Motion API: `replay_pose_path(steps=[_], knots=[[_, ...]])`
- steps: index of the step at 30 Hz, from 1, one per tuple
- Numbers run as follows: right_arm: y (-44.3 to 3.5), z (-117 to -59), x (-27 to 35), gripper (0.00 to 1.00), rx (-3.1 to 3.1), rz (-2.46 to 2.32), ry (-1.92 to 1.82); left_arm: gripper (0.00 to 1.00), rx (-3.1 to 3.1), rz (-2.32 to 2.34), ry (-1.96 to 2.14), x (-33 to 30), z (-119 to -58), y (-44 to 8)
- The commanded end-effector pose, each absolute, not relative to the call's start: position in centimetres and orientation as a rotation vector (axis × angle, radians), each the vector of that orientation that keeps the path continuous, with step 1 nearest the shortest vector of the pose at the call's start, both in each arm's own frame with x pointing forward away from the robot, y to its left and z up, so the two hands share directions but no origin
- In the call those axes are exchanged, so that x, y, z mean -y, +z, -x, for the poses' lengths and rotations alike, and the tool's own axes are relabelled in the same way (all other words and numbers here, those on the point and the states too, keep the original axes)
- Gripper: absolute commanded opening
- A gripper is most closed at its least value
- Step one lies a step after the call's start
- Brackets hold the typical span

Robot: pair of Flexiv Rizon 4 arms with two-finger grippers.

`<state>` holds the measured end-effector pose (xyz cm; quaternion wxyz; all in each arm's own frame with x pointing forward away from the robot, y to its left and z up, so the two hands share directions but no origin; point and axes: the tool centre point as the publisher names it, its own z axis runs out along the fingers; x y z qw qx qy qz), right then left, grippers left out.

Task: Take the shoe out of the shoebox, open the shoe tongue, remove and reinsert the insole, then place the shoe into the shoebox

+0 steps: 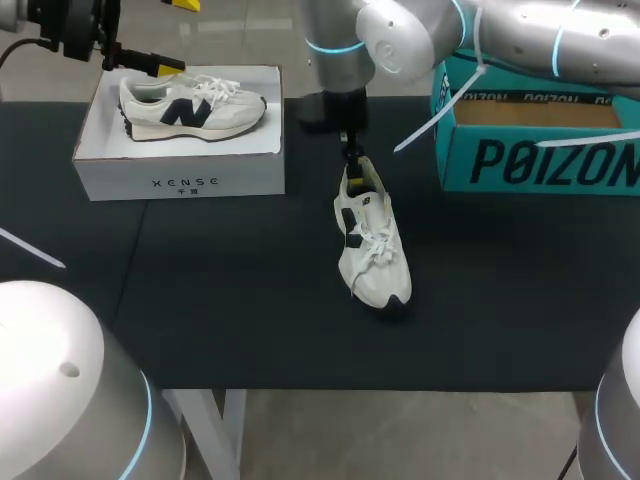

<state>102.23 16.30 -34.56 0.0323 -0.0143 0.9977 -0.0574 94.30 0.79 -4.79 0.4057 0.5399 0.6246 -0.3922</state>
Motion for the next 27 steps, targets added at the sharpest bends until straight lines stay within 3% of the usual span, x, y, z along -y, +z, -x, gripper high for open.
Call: replay_pose_path(steps=[1,9,10,12,14,15,27], knots=[[-36.9,-102.6,-16.3,1.0,-3.088,0.067,-0.185,1.0,-1.578,-1.366,-0.989,-0.8,-94.3,-4.7],[-39.2,-103.1,-16.0,1.0,-3.151,0.097,-0.214,1.0,-1.578,-1.366,-0.989,-0.8,-94.3,-4.7],[-39.4,-103.3,-15.9,0.93,-3.156,0.092,-0.227,1.0,-1.578,-1.366,-0.989,-0.8,-94.3,-4.7],[-39.7,-103.5,-15.8,0.65,-3.169,0.09,-0.228,1.0,-1.578,-1.366,-0.989,-0.8,-94.3,-4.7],[-39.9,-103.6,-15.6,0.25,-3.179,0.079,-0.251,1.0,-1.578,-1.366,-0.989,-0.8,-94.3,-4.7],[-39.9,-103.7,-15.5,0.0,-3.182,0.075,-0.259,1.0,-1.578,-1.366,-0.989,-0.8,-94.3,-4.7],[-35.1,-101.3,-13.4,0.0,-3.195,-0.335,-0.299,1.0,-1.578,-1.366,-0.989,-0.8,-94.3,-4.7]])
